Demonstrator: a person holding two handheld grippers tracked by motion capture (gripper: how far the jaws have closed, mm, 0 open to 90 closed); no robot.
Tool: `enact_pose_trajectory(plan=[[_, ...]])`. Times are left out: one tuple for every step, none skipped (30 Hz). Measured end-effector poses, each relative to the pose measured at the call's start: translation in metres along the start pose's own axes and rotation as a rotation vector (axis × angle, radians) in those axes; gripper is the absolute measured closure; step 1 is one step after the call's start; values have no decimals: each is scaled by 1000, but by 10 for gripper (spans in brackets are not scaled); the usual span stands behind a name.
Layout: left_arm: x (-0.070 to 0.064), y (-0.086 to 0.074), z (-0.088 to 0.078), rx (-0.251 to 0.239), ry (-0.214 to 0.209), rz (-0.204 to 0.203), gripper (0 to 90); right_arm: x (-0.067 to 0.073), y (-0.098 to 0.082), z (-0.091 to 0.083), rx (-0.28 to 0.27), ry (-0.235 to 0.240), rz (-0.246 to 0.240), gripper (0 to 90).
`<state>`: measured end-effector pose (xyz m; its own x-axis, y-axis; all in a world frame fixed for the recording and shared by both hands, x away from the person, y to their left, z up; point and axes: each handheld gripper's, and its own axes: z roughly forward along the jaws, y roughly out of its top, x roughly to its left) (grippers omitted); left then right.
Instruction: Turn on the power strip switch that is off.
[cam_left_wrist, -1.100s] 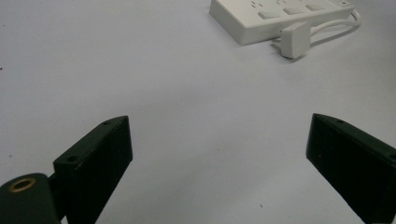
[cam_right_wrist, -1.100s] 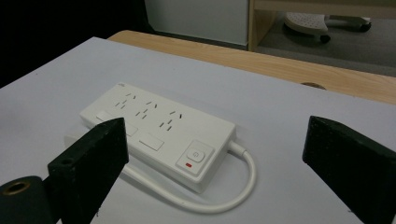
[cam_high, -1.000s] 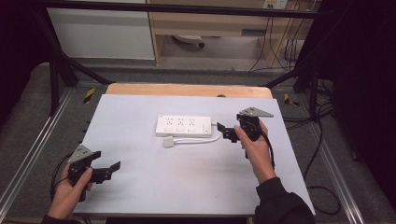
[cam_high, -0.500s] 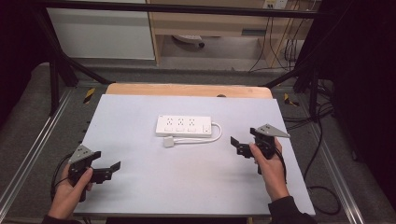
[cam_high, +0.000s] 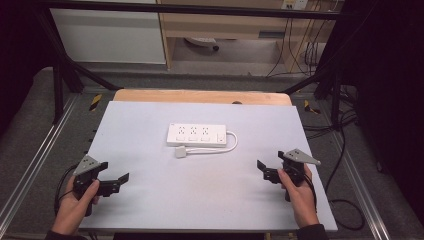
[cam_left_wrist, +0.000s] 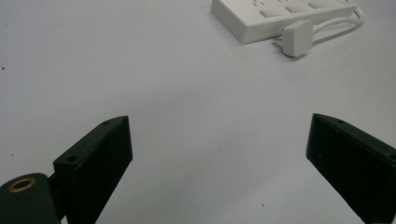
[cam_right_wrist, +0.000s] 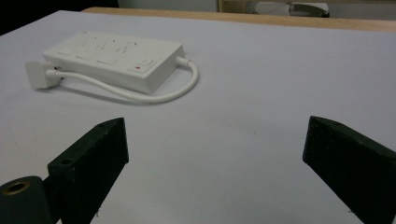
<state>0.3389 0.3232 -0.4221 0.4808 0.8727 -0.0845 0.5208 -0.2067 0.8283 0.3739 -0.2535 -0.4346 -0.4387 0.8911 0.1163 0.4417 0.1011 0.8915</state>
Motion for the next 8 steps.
enact_pose_trajectory(plan=[[0, 0, 0, 0, 0, 0, 71, 0, -3, 0, 12, -1, -3, 73], [0, 0, 0, -1, -1, 0, 71, 1, -5, 1, 22, -1, -1, 72], [0, 0, 0, -1, -1, 0, 71, 1, -8, 2, 33, 0, 1, 71], [0, 0, 0, -2, -1, 0, 71, 1, -9, 2, 48, 2, 4, 69], [0, 0, 0, -2, -2, 1, 71, 1, -11, 3, 59, -2, -1, 69], [0, 0, 0, -3, -2, 1, 71, 1, -12, 5, 76, -6, -1, 68], [0, 0, 0, -5, -2, 1, 71, 2, -13, 6, 91, -10, -3, 68], [0, 0, 0, -5, -2, 2, 71, 2, -14, 7, 105, -16, -6, 68]])
